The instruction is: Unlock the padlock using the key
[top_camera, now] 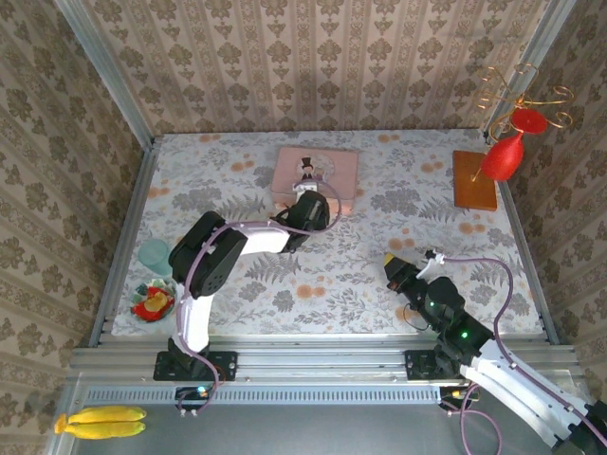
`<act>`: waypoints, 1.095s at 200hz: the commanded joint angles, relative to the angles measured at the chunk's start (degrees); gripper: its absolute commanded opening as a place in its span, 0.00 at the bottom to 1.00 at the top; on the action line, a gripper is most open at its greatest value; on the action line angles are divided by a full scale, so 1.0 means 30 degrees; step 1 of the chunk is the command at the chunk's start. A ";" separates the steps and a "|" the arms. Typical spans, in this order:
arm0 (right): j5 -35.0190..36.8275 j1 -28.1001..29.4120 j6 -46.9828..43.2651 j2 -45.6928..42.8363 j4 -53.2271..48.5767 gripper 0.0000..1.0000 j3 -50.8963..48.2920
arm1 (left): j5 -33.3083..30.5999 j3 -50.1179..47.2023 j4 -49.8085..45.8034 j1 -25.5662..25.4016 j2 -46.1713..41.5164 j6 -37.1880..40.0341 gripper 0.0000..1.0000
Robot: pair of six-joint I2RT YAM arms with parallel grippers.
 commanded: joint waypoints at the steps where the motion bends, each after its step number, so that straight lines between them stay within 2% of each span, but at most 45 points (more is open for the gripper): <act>1: 0.0875 -0.0108 0.0287 -0.0388 -0.0305 0.00 -0.0271 | -0.1927 -0.1000 -0.1464 0.0115 -0.1038 0.0649 0.53; 80: 0.0819 -0.0108 0.0459 -0.0410 -0.0251 0.00 -0.0275 | -0.4082 -0.0598 -0.3282 -0.1177 -0.2212 0.3498 0.48; 94: 0.0832 -0.0106 0.0485 -0.0447 -0.0205 0.00 -0.0307 | -0.3010 -0.0769 -0.2845 -0.0917 -0.2152 0.3230 0.48; 112: 0.0847 -0.0108 0.0492 -0.0454 -0.0232 0.00 -0.0332 | 0.1117 -0.1158 -0.0674 -0.0177 -0.2025 0.2536 0.51; 122: 0.0842 -0.0108 0.0456 -0.0440 -0.0214 0.00 -0.0332 | 0.2363 -0.0933 -0.0184 0.0073 -0.1742 0.2033 0.53; 148: 0.0773 -0.0111 0.0491 -0.0514 -0.0215 0.00 -0.0329 | 0.1691 0.0431 -0.1383 0.0128 -0.0868 0.1757 0.58; 196: 0.0898 -0.0108 0.0563 -0.1335 -0.0945 0.00 -0.0493 | 0.1326 0.1771 -0.4523 0.0780 0.0313 0.0377 0.59; 219: 0.0952 -0.0108 0.0576 -0.1683 -0.1241 0.00 -0.0537 | 0.0856 0.1700 -0.4873 0.0902 0.0485 0.0146 0.59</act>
